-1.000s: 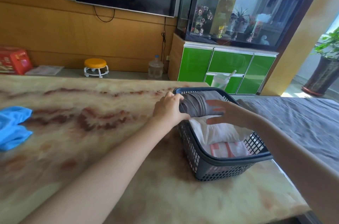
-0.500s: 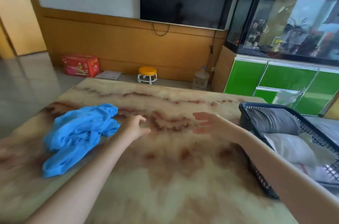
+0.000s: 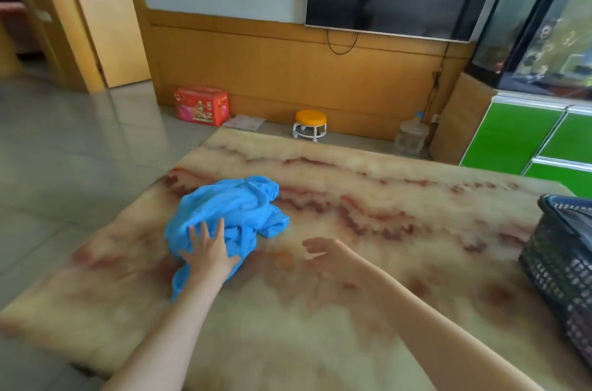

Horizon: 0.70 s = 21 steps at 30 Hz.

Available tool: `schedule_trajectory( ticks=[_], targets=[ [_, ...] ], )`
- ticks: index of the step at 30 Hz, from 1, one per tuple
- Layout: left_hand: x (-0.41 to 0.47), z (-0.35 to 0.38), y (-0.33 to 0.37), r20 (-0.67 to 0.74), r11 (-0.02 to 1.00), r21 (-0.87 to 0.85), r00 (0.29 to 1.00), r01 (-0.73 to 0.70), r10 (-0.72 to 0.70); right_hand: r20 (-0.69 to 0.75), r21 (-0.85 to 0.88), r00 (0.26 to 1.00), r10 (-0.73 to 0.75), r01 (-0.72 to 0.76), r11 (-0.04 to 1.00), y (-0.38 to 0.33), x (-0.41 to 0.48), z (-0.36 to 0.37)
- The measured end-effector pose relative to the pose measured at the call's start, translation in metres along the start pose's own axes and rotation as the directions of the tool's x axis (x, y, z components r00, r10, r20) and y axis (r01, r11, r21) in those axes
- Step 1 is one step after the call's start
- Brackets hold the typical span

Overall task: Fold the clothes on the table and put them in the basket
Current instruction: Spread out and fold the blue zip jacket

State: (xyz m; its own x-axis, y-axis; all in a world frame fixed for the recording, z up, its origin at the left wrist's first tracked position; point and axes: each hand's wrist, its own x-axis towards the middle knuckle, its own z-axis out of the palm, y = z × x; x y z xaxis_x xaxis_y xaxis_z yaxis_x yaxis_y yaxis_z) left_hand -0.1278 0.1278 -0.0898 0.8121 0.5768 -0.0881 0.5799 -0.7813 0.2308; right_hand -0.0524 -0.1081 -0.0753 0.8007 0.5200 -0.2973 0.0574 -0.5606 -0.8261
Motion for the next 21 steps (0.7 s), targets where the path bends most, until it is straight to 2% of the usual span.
schedule_trajectory(
  ticks=[1, 3, 6, 8, 11, 14, 17, 19, 21],
  targets=[
    [0.003, 0.006, -0.009, -0.013, 1.0, 0.022, 1.0, 0.007, -0.007, 0.012, 0.051, 1.0, 0.018, -0.018, 0.999, 0.0, 0.003, 0.006],
    [0.009, 0.012, -0.024, -0.135, 0.999, 0.007, 0.99, -0.034, 0.035, 0.014, 0.154, 0.999, 0.039, -0.04, 0.987, 0.002, 0.007, 0.014],
    [0.002, 0.015, -0.025, -0.254, 0.969, -0.211, 0.964, -0.131, 0.075, 0.012, 0.195, 1.0, 0.016, -0.018, 0.981, 0.0, 0.007, 0.023],
    [-0.011, 0.018, -0.013, -0.242, 0.895, -0.392, 0.962, -0.214, 0.125, -0.045, 0.253, 0.999, 0.009, 0.002, 0.967, -0.009, 0.009, 0.025],
    [-0.043, 0.023, 0.02, -0.138, 0.722, -0.615, 0.945, -0.317, 0.297, -0.139, 0.301, 0.989, 0.05, -0.006, 0.954, -0.021, 0.012, 0.022],
    [-0.085, 0.026, 0.058, -0.033, 0.606, -0.718, 0.887, -0.341, 0.461, -0.174, 0.407, 0.979, 0.11, -0.03, 0.913, -0.016, 0.009, 0.015],
    [-0.117, 0.021, 0.086, 0.133, 0.592, -0.738, 0.791, -0.324, 0.598, -0.243, 0.261, 0.961, 0.131, -0.066, 0.963, 0.004, 0.001, -0.004],
    [-0.119, 0.013, 0.092, 0.104, 0.599, -0.736, 0.822, -0.315, 0.56, -0.305, 0.208, 0.941, 0.146, -0.084, 0.974, 0.018, -0.011, -0.02],
    [-0.111, 0.005, 0.089, -0.061, 0.595, -0.722, 0.888, -0.354, 0.455, -0.364, 0.132, 0.926, 0.1, -0.056, 0.99, 0.03, -0.022, -0.036]
  ],
)
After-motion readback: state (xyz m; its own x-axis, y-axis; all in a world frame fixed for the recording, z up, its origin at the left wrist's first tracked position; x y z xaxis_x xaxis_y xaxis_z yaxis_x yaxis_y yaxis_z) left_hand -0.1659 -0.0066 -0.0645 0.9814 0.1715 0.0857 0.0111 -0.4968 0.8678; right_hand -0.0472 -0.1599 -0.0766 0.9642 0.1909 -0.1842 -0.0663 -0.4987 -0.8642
